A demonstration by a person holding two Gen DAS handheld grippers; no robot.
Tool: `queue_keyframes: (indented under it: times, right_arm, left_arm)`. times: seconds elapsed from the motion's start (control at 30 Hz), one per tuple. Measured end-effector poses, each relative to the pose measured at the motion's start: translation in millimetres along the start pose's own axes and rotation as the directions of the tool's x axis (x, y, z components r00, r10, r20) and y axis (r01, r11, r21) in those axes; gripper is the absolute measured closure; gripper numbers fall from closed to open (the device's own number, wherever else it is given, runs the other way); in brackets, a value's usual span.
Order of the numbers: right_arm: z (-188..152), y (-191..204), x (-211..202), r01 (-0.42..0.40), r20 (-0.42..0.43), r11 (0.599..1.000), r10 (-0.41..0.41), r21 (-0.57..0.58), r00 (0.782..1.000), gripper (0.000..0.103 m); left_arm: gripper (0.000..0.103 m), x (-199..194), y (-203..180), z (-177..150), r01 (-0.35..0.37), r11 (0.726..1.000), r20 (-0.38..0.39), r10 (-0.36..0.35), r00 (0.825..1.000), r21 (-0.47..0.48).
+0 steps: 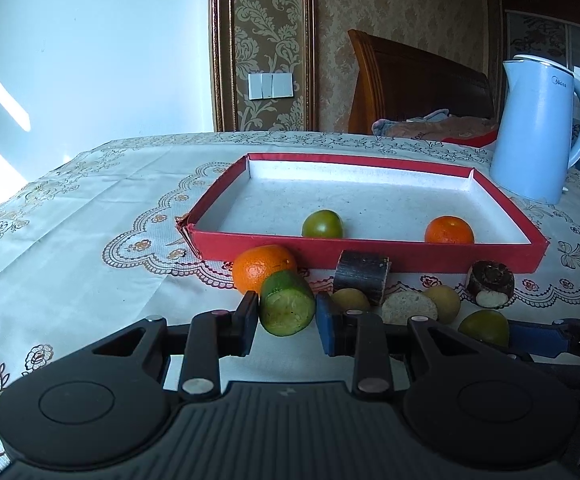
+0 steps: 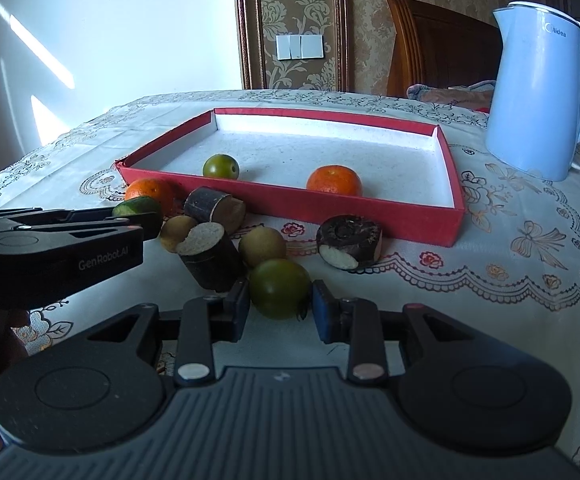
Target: Organize fruits
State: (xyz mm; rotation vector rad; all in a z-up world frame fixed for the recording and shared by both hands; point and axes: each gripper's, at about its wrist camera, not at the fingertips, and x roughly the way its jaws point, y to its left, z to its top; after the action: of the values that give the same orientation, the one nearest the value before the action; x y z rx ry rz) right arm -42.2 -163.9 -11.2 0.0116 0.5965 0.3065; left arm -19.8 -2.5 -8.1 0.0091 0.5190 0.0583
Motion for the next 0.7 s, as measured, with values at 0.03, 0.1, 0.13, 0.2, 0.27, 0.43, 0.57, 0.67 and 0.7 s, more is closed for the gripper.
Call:
queue_keyframes:
  times: [0.03, 0.1, 0.13, 0.2, 0.27, 0.43, 0.57, 0.67, 0.7]
  right_arm:
    - [0.0, -0.1, -0.2, 0.002, 0.001, 1.0, -0.002, 0.002, 1.0, 0.073]
    - [-0.1, -0.3, -0.2, 0.004, 0.001, 1.0, -0.004, 0.003, 1.0, 0.073]
    - [0.0, -0.3, -0.1, 0.004, 0.001, 1.0, -0.004, 0.003, 1.0, 0.073]
    - [0.0, -0.3, -0.1, 0.006, 0.002, 1.0, -0.006, 0.004, 1.0, 0.073]
    - [-0.1, -0.6, -0.1, 0.007, 0.002, 1.0, -0.007, 0.006, 1.0, 0.073]
    - [-0.2, -1.1, -0.3, 0.007, 0.003, 1.0, -0.007, 0.006, 1.0, 0.073]
    - [-0.1, -1.8, -0.5, 0.011, 0.005, 1.0, -0.011, 0.009, 1.0, 0.073]
    - [0.2, -2.3, -1.0, 0.015, 0.008, 1.0, -0.015, 0.011, 1.0, 0.072]
    - [0.3, -2.2, -0.9, 0.016, 0.008, 1.0, -0.016, 0.012, 1.0, 0.072]
  left_arm:
    - [0.072, -0.1, 0.0, 0.0, 0.0, 1.0, 0.0, 0.0, 1.0, -0.001]
    - [0.072, 0.7, 0.1, 0.1, 0.0, 1.0, -0.004, 0.0, 1.0, -0.003]
    - [0.072, 1.4, 0.2, 0.2, 0.001, 1.0, -0.008, -0.001, 1.0, -0.003]
    - [0.072, 1.8, 0.7, 0.4, 0.001, 1.0, -0.01, -0.001, 1.0, -0.005]
    - [0.073, 1.8, 0.9, 0.4, 0.002, 1.0, -0.01, -0.002, 1.0, -0.006]
    - [0.073, 1.8, 1.0, 0.3, 0.003, 1.0, -0.01, -0.003, 1.0, -0.006]
    - [0.073, 1.9, 0.9, 0.4, 0.002, 1.0, -0.01, -0.002, 1.0, -0.007]
    - [0.073, 2.3, 0.8, 0.2, 0.0, 1.0, -0.012, -0.001, 1.0, -0.006]
    - [0.073, 2.2, 0.7, 0.0, 0.0, 1.0, -0.012, -0.001, 1.0, -0.006]
